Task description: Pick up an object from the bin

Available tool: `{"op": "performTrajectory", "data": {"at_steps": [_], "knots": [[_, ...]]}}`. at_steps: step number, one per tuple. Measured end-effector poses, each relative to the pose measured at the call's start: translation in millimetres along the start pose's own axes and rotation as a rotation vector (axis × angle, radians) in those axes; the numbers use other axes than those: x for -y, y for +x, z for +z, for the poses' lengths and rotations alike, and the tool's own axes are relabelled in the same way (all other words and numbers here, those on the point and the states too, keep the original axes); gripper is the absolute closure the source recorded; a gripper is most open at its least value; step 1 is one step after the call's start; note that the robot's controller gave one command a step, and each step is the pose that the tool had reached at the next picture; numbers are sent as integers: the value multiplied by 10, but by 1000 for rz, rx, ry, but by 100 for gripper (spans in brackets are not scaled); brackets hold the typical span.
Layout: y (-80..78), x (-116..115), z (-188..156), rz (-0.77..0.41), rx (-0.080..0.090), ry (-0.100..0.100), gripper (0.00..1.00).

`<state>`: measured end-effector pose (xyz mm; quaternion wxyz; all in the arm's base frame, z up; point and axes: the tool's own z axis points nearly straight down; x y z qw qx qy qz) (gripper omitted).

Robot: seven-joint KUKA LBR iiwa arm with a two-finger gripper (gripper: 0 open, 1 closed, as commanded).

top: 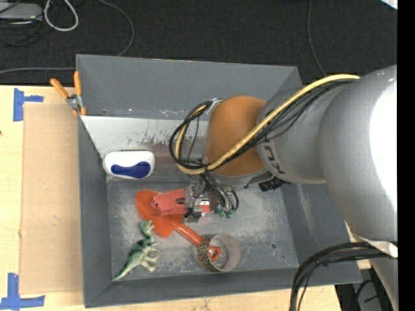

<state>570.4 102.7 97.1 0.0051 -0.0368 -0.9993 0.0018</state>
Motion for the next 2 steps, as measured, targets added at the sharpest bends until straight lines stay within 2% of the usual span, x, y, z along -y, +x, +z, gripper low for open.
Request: {"op": "performTrajectory", "data": {"at_steps": [1,2], "knots": [[-14,-2,-320,-1,6,-2,100],[5,5,-503,-2,-1,0,100]]}}
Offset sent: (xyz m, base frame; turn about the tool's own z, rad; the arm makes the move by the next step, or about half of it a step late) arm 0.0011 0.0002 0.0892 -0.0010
